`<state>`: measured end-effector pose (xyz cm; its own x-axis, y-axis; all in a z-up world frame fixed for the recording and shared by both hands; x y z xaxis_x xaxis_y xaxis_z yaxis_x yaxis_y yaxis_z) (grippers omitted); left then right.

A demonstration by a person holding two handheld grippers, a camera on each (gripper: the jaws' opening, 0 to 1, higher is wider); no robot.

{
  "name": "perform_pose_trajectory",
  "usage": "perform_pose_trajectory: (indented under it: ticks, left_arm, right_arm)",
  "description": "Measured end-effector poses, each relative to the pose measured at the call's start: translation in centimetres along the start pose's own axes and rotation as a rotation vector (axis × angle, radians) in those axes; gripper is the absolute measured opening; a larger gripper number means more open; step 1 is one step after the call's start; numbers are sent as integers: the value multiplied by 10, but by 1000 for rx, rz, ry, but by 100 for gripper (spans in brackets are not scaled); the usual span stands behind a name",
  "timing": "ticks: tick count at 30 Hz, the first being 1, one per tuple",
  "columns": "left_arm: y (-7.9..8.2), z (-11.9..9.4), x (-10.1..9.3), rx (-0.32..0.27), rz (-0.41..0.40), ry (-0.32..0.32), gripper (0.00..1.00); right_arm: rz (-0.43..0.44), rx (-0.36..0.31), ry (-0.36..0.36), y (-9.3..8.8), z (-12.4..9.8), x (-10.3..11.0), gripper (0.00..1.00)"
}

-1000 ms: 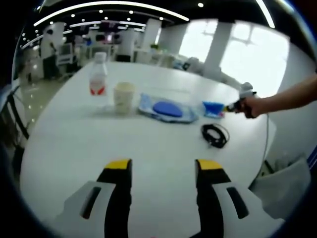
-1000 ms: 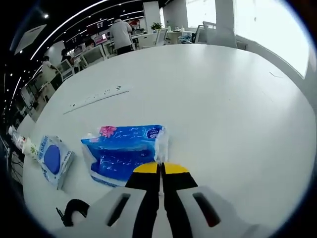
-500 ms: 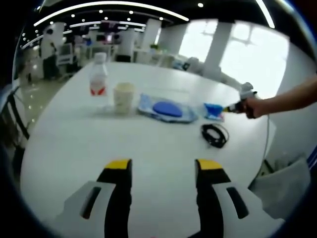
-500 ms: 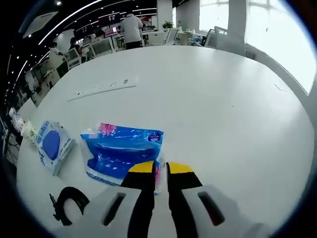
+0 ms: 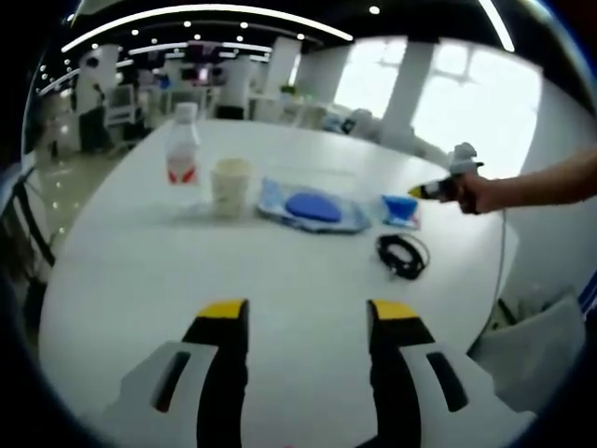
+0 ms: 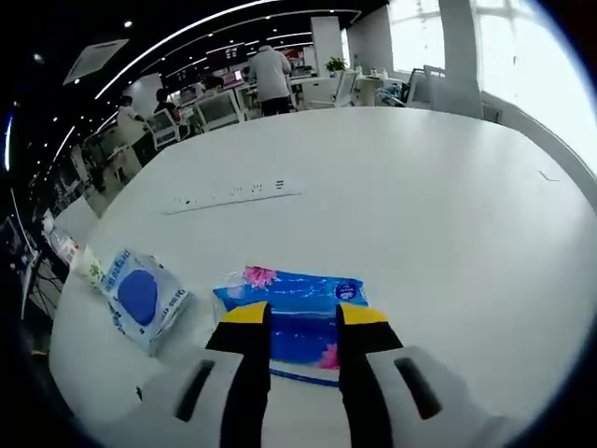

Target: Arrange the tabletop items into an orderly group along one side of the table until the central work area is clear of visible clutter.

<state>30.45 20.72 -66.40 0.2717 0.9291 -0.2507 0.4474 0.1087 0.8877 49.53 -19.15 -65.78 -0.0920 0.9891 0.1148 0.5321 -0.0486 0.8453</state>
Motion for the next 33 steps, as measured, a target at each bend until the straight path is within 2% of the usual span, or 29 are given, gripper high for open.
perform_pose_trajectory:
  ticks: [4, 7, 8, 13, 16, 19, 23, 33]
  left_arm:
    - [0, 0, 1, -3, -4, 2, 48]
    - [1, 0, 1, -4, -3, 2, 48]
    - [1, 0, 1, -5, -3, 1, 48]
    - [1, 0, 1, -10, -7, 5, 48]
    - [1, 0, 2, -12, -11, 9, 48]
    - [1, 0, 3, -13, -12, 10, 48]
    - [2, 0, 3, -16, -15, 14, 48]
    - [2, 1, 3, -21, -20, 13, 48]
  right_arm:
    - [32, 0, 67, 2, -1, 24, 26]
    - [16, 7, 130, 1, 1, 45, 26]
    - [14, 13, 148, 1, 12, 44, 26]
    - [41, 46, 211, -3, 31, 52, 26]
    - [42, 74, 249, -11, 49, 63, 26]
    - [54, 92, 269, -21, 62, 68, 25]
    - [68, 124, 282, -37, 69, 78, 25]
    - [121, 179, 243, -63, 70, 88, 21]
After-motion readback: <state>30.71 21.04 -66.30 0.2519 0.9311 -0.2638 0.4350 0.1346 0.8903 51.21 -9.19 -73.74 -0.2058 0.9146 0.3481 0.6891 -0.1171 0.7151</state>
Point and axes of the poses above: the point that each gripper's makers call its tool centre point, and the gripper's own axes: z roughly forward along the fingers, x roughly to its left, y roughly out of its top, the point moved 10 cm from there along -z, roughly backward along the fingers, and after that the axes turned 10 degrees about -x, right-handed, at the moved point
